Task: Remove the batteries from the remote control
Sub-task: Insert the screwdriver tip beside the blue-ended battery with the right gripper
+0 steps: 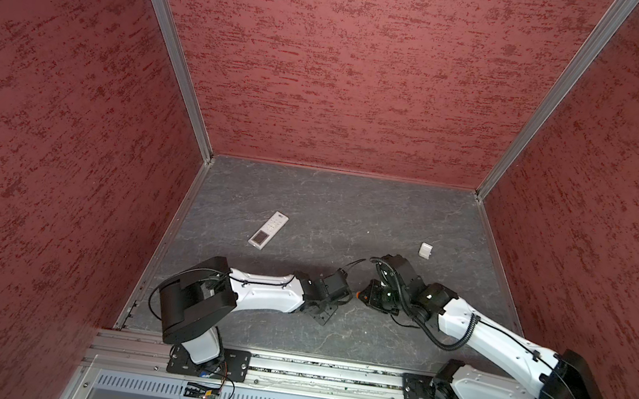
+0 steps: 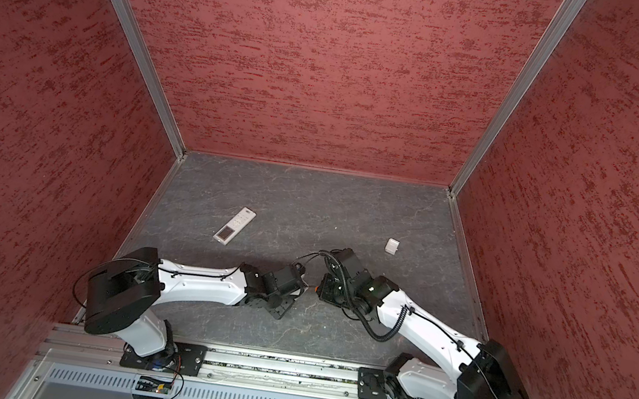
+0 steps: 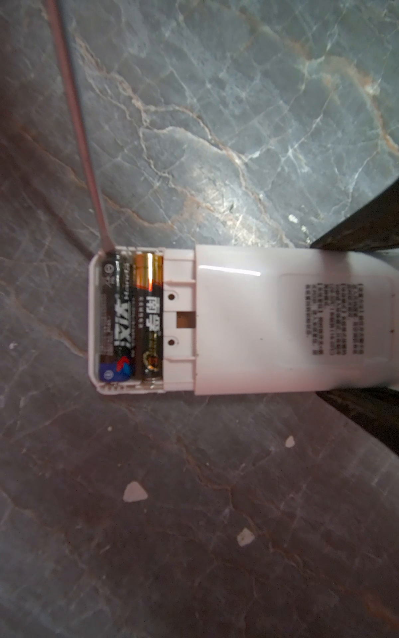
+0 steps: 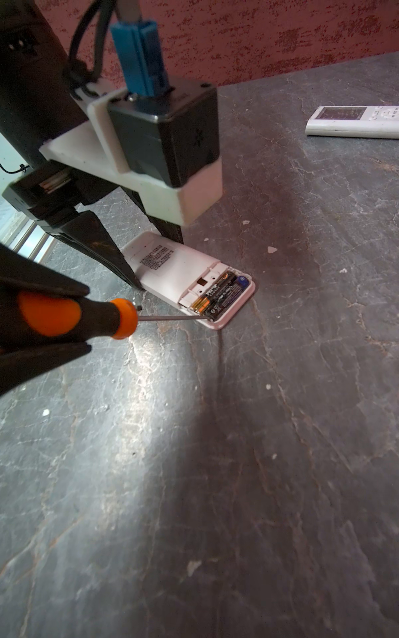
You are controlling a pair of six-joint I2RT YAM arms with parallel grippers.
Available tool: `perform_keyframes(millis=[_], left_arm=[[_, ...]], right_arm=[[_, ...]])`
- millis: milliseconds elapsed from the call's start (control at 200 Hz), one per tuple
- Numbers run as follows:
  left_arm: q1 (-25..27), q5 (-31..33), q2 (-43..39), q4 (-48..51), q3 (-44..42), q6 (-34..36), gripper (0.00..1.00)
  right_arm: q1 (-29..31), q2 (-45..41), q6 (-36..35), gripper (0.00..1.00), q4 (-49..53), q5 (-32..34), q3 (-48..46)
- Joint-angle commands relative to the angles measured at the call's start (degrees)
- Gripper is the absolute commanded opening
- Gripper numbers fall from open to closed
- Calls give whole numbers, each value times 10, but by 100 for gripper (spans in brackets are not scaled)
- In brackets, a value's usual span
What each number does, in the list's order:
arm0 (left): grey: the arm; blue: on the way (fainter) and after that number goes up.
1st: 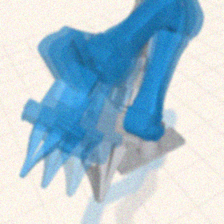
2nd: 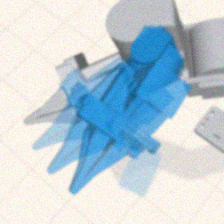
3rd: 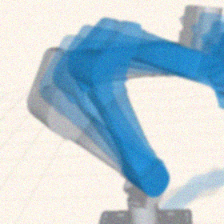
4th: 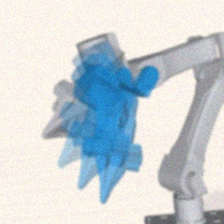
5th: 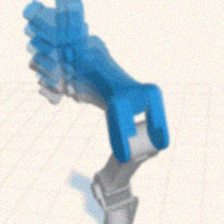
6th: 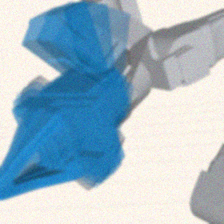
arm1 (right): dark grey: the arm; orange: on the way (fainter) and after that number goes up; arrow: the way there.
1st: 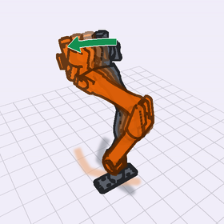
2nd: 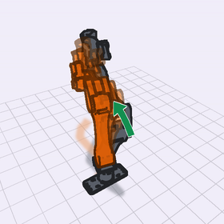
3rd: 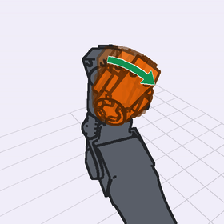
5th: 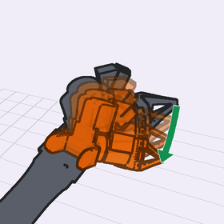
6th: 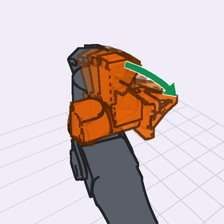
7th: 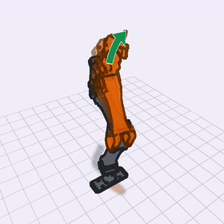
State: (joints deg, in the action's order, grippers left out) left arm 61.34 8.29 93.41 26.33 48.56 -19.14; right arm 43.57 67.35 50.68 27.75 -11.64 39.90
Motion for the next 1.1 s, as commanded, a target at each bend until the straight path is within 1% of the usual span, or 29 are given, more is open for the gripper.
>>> perform_keyframes(millis=[0, 276, 421, 1092], left_arm=[[17, -59, 35, -30, -19, 9, 21], [23, -60, 39, -34, -19, 9, 20], [26, -60, 38, -34, -22, 9, 19], [30, -64, 45, -38, -24, 5, 18]], right_arm=[[3, 8, 16, 0, -54, -25, -11], [3, -13, 39, 0, -116, -49, -24], [3, -19, 48, 0, -131, -51, -28], [3, -32, 43, 0, -113, -51, -7]])
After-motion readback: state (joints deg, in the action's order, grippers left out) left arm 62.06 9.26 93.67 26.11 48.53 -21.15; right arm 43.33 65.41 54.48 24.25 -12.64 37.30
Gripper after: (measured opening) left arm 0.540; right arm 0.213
